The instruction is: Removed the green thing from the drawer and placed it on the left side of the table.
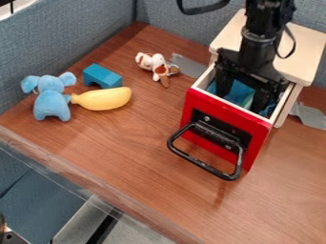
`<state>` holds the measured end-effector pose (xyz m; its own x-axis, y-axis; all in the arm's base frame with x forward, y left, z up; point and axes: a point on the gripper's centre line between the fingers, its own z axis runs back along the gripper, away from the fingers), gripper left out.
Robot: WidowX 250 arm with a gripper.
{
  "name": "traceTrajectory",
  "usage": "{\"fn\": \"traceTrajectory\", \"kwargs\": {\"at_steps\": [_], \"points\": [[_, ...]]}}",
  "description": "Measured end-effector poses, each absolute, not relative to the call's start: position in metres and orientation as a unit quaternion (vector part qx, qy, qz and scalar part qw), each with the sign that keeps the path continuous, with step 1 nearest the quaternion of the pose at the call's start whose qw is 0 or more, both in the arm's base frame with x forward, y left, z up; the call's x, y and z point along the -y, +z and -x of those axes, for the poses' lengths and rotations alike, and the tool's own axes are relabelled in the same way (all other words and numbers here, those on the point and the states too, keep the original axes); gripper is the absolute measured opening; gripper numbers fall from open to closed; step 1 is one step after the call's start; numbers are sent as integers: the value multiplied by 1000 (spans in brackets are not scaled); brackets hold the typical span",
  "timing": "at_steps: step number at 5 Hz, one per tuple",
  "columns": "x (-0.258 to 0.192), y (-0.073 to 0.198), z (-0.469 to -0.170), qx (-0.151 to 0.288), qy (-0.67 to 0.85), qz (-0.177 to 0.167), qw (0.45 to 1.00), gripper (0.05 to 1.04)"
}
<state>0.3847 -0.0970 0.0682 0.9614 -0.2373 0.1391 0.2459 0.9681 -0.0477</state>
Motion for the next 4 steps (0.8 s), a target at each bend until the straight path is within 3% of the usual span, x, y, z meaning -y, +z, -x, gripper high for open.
{"fn": "traceTrajectory", "kwargs": {"at_steps": [2, 4], "points": [[98, 53, -387, 56, -122, 32, 990, 945], [99, 52, -389, 67, -120, 36, 990, 408]]}}
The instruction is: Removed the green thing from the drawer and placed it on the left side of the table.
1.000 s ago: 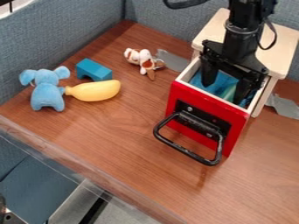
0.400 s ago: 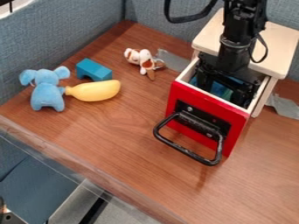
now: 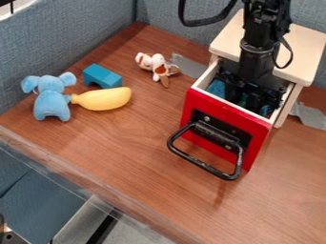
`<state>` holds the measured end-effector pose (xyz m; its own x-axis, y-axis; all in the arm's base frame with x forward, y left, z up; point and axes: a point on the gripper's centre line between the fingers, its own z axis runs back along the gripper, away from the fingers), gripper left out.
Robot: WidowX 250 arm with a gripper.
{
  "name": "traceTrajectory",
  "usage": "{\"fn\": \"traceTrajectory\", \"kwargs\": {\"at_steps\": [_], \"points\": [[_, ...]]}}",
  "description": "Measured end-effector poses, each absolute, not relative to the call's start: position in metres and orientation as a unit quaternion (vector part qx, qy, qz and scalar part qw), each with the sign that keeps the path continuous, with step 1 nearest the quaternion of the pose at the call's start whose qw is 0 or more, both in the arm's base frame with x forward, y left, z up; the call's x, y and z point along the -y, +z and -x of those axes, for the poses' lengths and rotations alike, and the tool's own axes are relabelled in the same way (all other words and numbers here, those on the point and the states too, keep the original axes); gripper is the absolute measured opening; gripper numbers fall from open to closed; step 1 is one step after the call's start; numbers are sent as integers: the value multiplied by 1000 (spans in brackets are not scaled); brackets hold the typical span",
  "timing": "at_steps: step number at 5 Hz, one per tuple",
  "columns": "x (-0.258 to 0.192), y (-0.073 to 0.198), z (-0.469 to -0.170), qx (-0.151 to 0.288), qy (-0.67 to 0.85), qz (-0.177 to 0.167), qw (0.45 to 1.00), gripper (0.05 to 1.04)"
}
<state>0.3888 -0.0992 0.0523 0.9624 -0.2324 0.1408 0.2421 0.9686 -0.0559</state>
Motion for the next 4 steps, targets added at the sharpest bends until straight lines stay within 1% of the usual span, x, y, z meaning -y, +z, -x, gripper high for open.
{"fn": "traceTrajectory", "kwargs": {"at_steps": [2, 4], "points": [[100, 57, -385, 64, -126, 42, 989, 394], [103, 87, -386, 96, -124, 50, 986, 394]]}}
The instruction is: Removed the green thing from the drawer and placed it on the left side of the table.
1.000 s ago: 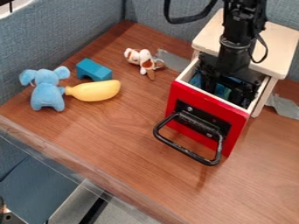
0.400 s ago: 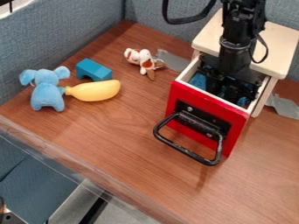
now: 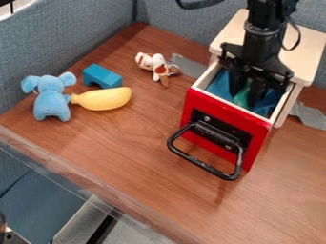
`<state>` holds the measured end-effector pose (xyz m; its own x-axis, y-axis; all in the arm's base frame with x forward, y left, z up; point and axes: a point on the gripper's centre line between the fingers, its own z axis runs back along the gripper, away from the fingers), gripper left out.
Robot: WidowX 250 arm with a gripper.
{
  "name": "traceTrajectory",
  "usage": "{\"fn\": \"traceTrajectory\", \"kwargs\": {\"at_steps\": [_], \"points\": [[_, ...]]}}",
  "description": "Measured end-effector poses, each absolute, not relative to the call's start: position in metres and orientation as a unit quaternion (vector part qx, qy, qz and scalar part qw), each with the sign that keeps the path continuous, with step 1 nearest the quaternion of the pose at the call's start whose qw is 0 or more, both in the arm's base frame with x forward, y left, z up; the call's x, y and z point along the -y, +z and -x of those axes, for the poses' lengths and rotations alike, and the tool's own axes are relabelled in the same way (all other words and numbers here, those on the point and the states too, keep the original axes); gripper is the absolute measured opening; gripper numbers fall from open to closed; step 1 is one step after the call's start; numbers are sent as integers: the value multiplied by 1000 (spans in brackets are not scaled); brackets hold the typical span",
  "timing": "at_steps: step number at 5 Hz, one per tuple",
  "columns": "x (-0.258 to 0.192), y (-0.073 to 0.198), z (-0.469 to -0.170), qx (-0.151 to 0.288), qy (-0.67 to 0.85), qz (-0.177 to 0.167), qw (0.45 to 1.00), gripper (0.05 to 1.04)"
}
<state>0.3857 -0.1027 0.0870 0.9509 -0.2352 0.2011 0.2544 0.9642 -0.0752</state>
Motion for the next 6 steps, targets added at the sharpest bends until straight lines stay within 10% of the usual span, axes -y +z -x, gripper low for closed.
{"fn": "traceTrajectory", "kwargs": {"at_steps": [6], "points": [[85, 158, -359, 156, -85, 74, 981, 394]]}}
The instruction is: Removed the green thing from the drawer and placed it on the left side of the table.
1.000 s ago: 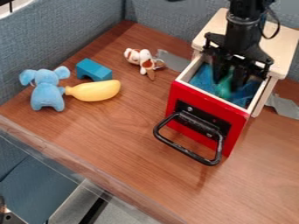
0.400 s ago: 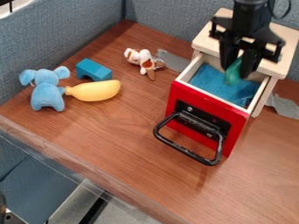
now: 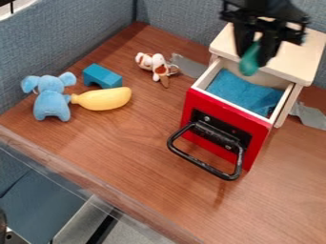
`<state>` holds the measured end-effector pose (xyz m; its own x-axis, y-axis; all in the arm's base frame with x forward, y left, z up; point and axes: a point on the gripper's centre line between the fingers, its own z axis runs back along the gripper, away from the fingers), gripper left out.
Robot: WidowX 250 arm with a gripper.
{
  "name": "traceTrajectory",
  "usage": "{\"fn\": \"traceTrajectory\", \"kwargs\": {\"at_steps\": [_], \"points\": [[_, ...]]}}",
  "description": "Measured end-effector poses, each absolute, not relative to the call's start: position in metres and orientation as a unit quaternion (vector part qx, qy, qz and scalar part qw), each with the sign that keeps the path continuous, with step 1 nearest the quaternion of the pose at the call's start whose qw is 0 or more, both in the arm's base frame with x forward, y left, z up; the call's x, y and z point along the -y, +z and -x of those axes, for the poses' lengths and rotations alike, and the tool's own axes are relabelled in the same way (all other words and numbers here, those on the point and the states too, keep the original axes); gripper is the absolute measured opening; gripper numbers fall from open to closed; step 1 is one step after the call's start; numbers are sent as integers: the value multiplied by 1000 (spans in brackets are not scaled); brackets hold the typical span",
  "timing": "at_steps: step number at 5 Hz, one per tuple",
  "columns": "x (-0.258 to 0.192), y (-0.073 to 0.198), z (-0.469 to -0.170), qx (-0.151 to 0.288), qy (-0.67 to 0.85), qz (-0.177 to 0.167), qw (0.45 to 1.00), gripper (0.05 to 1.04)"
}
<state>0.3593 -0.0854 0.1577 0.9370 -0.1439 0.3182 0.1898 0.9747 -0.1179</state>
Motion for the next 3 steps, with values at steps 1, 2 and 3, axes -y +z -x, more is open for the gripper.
{"fn": "traceTrajectory", "kwargs": {"at_steps": [1, 2, 3], "points": [[52, 154, -343, 159, -39, 70, 984, 394], [36, 155, -325, 162, -17, 62, 985, 394], [14, 154, -305, 167, 10, 53, 985, 394]]}}
